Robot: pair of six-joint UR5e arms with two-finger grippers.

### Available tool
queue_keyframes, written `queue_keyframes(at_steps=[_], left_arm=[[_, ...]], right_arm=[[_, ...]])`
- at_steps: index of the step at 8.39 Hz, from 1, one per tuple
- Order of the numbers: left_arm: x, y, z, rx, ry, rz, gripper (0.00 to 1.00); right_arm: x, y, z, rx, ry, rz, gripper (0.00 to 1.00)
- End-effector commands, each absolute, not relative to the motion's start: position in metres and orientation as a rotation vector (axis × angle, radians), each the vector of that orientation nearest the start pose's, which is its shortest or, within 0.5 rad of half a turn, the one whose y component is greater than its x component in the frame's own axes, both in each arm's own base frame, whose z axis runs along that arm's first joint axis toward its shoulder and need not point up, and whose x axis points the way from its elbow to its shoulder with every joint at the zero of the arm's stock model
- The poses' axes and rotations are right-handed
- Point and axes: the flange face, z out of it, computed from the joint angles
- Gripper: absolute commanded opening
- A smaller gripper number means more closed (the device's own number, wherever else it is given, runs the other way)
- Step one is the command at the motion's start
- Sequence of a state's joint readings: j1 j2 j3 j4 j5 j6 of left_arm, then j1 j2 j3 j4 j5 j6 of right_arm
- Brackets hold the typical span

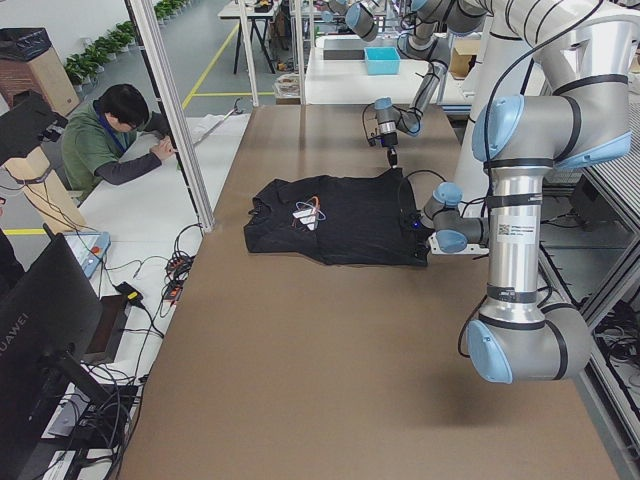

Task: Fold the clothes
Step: 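Grasp the hem corners with both grippers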

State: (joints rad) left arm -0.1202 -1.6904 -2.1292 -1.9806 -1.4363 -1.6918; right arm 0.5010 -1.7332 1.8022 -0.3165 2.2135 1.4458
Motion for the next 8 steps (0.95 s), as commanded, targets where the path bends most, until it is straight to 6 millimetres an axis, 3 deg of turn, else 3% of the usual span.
queue_keyframes(at_steps=[1,6,8], left_arm=[[0.489,-0.179,0.331,0.139,1.111,-0.266,1.00],[0.507,-0.174,0.342,0.135,1.087,-0.257,1.00],[0.514,-0.173,0.345,0.164,1.080,-0.270,0.60]], right_arm=[[-0.336,-0.269,0.477,-0.117,-1.378,-0.112,0.00],[-0.333,-0.274,0.478,-0.110,-1.376,-0.101,0.00],[-0.333,-0.274,0.478,-0.111,-1.376,-0.102,0.00]])
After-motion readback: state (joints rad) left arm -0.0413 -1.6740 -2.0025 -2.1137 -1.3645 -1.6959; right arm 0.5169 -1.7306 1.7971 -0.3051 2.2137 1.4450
